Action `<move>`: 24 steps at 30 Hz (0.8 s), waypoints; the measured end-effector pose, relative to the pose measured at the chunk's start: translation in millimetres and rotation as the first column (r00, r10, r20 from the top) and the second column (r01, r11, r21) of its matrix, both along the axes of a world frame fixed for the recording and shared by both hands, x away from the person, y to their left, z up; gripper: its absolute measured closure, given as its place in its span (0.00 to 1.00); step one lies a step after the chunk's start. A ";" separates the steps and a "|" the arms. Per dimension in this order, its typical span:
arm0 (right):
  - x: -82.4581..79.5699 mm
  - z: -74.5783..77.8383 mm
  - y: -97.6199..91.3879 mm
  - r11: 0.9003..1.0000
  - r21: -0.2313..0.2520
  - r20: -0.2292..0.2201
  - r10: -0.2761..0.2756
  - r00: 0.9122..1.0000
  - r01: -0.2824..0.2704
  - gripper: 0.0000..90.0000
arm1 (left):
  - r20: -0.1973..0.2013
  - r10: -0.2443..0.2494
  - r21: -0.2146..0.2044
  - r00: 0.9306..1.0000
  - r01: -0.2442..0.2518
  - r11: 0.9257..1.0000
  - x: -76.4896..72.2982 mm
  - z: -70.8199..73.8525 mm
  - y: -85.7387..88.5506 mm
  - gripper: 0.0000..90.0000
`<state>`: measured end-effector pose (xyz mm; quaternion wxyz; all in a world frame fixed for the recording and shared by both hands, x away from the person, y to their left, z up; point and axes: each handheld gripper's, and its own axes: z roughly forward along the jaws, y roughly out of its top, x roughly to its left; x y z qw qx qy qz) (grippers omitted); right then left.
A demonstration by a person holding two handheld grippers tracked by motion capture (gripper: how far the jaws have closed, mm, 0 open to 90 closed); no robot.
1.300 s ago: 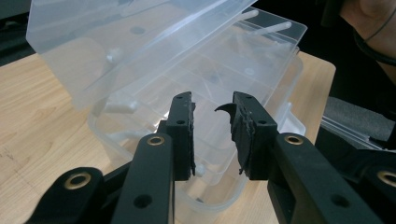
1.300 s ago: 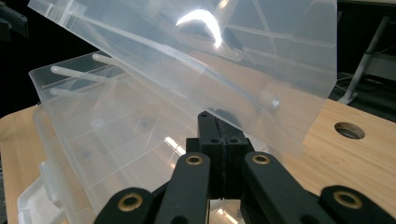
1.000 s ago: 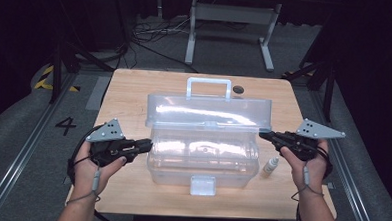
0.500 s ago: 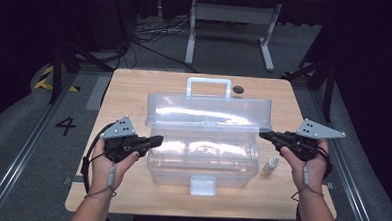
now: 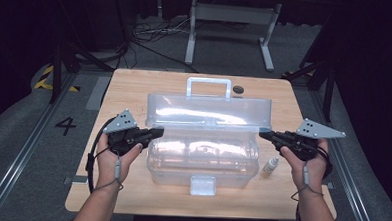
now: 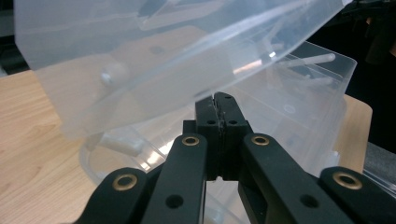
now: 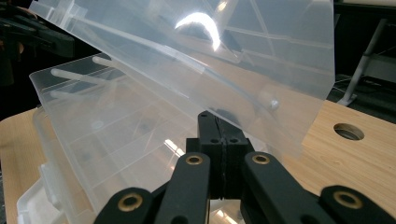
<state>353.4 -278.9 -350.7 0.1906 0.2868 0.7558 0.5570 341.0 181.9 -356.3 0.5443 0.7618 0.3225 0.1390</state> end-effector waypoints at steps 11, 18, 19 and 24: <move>1.1 0.5 0.4 1.000 0.003 -0.002 0.002 1.000 -0.002 1.00 | 0.017 0.024 -0.009 1.000 -0.024 1.000 2.2 5.5 0.7 1.00; 2.3 4.1 -0.4 1.000 0.004 -0.005 0.003 1.000 -0.003 1.00 | 0.026 0.033 -0.013 0.999 -0.032 0.999 6.0 13.6 5.1 1.00; 2.7 4.1 -0.7 1.000 0.009 -0.003 0.003 1.000 -0.003 1.00 | 0.026 0.034 -0.010 0.999 -0.034 0.999 6.9 14.4 5.0 1.00; 4.6 8.7 0.0 1.000 0.012 0.008 -0.003 1.000 0.003 1.00 | 0.031 0.045 0.003 0.999 -0.045 0.999 11.5 19.9 4.3 1.00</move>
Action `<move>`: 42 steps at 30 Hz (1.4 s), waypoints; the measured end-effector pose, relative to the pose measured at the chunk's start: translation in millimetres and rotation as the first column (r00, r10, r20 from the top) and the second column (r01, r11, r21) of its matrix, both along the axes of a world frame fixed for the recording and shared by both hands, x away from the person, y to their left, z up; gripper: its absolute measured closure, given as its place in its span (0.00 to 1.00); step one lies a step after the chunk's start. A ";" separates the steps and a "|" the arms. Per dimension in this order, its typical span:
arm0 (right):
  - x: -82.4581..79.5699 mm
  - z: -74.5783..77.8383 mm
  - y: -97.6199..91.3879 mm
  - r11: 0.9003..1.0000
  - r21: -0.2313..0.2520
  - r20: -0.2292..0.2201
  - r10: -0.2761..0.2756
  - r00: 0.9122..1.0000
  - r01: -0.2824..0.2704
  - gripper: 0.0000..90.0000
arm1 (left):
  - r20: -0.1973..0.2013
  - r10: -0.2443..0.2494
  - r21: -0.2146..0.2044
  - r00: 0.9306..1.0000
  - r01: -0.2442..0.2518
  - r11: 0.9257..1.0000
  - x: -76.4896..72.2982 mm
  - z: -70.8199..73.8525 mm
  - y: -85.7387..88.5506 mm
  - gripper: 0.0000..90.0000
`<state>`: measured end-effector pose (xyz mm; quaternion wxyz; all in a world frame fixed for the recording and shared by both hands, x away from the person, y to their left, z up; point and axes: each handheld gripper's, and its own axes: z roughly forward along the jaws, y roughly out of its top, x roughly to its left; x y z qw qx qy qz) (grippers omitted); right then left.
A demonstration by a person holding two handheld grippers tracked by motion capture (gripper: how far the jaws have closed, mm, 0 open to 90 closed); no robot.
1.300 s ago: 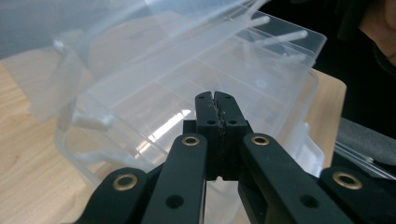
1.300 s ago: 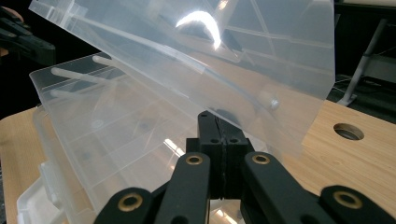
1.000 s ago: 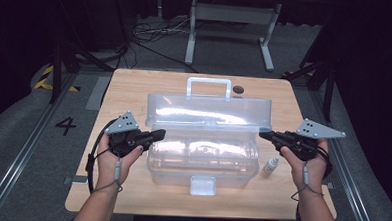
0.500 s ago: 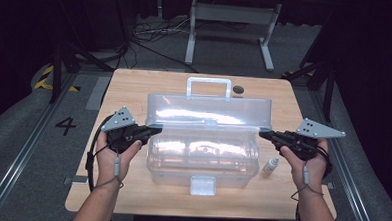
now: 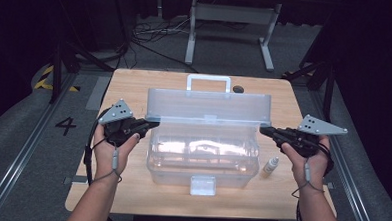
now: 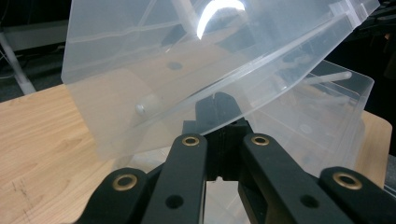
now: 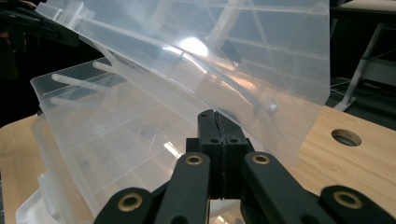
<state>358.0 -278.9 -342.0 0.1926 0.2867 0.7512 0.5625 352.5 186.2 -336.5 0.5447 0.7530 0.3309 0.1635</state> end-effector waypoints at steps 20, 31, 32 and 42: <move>14.5 19.0 2.6 1.000 -0.003 0.017 -0.017 1.000 0.017 1.00 | -0.006 0.025 0.024 1.000 -0.025 0.999 20.5 17.8 -1.0 0.99; 19.7 23.4 2.3 1.000 0.000 0.019 -0.030 0.999 0.030 1.00 | -0.003 0.042 0.022 0.999 -0.042 0.999 26.7 21.6 -2.5 0.99; 20.2 23.7 2.2 1.000 0.000 0.020 -0.030 0.999 0.030 1.00 | -0.002 0.043 0.025 0.999 -0.043 0.999 27.4 22.2 -2.5 0.99; 17.2 24.4 -0.3 0.999 0.011 0.027 -0.039 0.999 0.039 0.96 | -0.001 0.046 0.032 0.999 -0.046 0.998 28.7 23.3 -3.0 0.99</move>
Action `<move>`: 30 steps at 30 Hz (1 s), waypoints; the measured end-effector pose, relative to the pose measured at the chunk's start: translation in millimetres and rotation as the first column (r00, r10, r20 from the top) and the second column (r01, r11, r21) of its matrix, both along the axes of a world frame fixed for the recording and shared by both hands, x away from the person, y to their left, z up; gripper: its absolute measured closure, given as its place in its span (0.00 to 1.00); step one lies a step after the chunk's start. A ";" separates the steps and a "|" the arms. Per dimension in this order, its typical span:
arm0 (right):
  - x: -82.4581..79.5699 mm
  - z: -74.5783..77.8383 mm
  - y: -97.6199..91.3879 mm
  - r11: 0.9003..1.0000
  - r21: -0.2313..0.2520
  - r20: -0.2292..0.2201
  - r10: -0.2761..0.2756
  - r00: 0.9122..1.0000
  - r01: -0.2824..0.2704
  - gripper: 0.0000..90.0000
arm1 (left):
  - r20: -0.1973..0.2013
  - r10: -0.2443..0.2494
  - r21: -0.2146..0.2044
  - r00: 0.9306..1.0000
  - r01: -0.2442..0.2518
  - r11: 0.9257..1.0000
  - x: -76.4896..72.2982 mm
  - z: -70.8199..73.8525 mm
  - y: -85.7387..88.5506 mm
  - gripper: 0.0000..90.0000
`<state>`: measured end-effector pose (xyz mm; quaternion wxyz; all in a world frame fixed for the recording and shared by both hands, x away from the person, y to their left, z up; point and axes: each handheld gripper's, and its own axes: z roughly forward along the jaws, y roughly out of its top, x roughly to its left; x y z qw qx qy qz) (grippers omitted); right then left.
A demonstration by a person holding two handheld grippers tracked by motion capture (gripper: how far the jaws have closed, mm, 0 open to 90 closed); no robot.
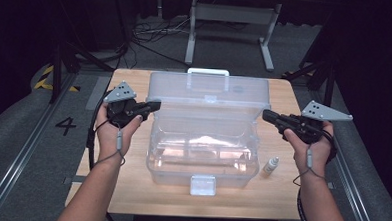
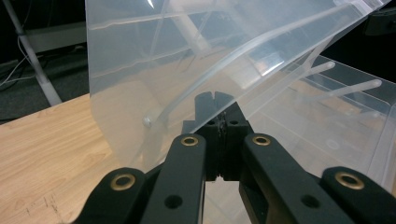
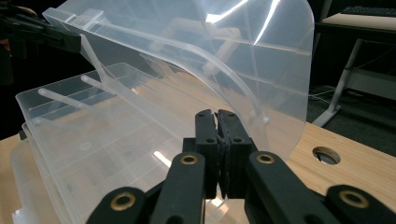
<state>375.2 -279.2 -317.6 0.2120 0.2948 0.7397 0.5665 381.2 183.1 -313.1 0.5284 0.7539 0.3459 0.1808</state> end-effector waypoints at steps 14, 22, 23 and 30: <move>-17.4 2.6 -9.5 0.991 0.025 0.051 -0.130 0.990 0.129 0.69 | -0.004 0.004 0.005 1.000 -0.003 1.000 1.4 1.2 0.0 0.99; -6.2 3.5 1.2 0.983 0.015 0.102 -0.182 0.978 0.181 0.54 | -0.005 0.005 0.013 1.000 -0.005 1.000 4.7 3.5 -0.4 0.99; -6.2 3.5 1.2 0.983 0.015 0.102 -0.182 0.978 0.181 0.54 | -0.005 0.005 0.013 1.000 -0.005 1.000 4.7 3.5 -0.4 0.99; 4.4 5.1 13.8 0.979 -0.004 0.111 -0.203 0.973 0.205 0.51 | -0.009 0.004 0.011 1.000 -0.004 1.000 6.0 4.1 -0.1 0.99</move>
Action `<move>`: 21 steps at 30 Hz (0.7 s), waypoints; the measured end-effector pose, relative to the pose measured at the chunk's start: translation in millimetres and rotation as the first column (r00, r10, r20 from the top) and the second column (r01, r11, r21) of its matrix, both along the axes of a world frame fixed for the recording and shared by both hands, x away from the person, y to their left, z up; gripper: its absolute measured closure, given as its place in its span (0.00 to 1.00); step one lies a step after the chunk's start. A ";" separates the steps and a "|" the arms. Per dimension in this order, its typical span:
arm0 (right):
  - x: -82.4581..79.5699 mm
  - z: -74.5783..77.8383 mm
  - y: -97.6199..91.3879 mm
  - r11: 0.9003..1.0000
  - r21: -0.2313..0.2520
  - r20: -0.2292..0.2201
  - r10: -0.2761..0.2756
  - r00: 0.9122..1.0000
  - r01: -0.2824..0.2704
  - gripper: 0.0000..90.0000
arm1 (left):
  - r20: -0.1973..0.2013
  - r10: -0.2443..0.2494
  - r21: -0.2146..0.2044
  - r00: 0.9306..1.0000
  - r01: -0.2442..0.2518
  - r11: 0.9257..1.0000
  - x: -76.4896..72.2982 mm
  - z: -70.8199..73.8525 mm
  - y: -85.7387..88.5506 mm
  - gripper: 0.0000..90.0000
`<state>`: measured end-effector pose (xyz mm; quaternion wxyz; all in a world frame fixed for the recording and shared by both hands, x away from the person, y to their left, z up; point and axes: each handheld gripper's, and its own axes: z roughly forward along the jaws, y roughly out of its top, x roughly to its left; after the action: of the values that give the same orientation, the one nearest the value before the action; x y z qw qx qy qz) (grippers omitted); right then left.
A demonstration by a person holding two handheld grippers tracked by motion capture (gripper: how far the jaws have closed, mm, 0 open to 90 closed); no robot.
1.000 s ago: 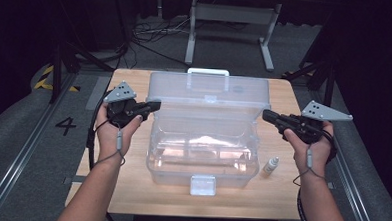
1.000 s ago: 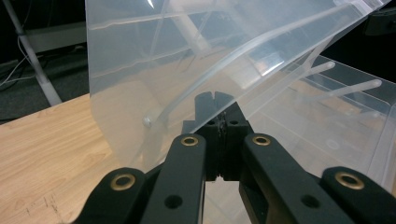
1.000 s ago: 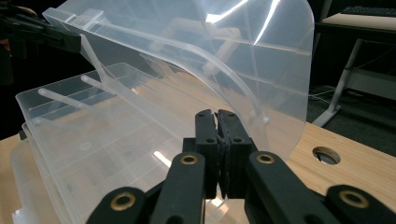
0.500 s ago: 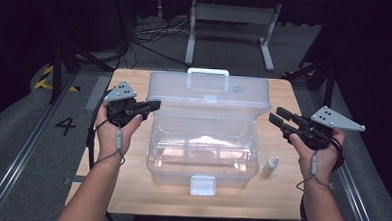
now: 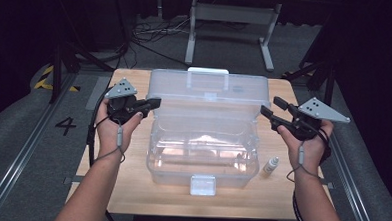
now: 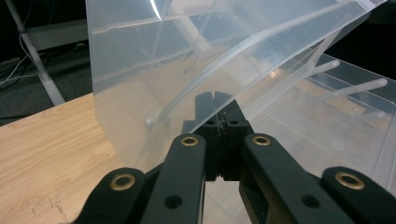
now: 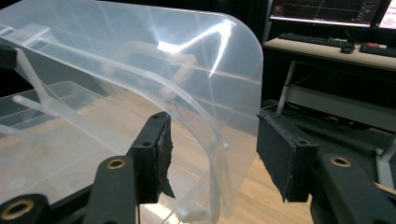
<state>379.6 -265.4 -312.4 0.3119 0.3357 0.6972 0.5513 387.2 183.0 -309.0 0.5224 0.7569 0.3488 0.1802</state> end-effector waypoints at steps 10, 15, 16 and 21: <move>9.8 -3.5 12.8 0.998 -0.007 0.018 -0.055 0.998 0.055 0.51 | -0.002 -0.005 -0.003 1.000 0.005 1.000 0.7 0.0 0.5 0.99; 13.8 -5.9 15.4 0.996 0.006 0.019 -0.089 0.996 0.089 0.52 | -0.003 -0.005 0.000 1.000 0.005 1.000 0.6 -0.1 0.6 0.99; 14.2 -6.2 15.8 0.995 0.009 0.017 -0.096 0.995 0.096 0.53 | -0.003 -0.006 0.000 1.000 0.006 1.000 0.6 -0.1 0.4 0.99; 16.1 -7.8 17.4 0.994 0.001 0.013 -0.112 0.994 0.112 0.59 | -0.005 -0.010 0.004 1.000 0.010 1.000 0.0 -0.4 0.5 0.98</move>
<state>395.8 -248.0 -320.2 0.3468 0.3706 0.6753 0.5352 387.2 183.6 -309.4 0.5208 0.7602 0.3460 0.1765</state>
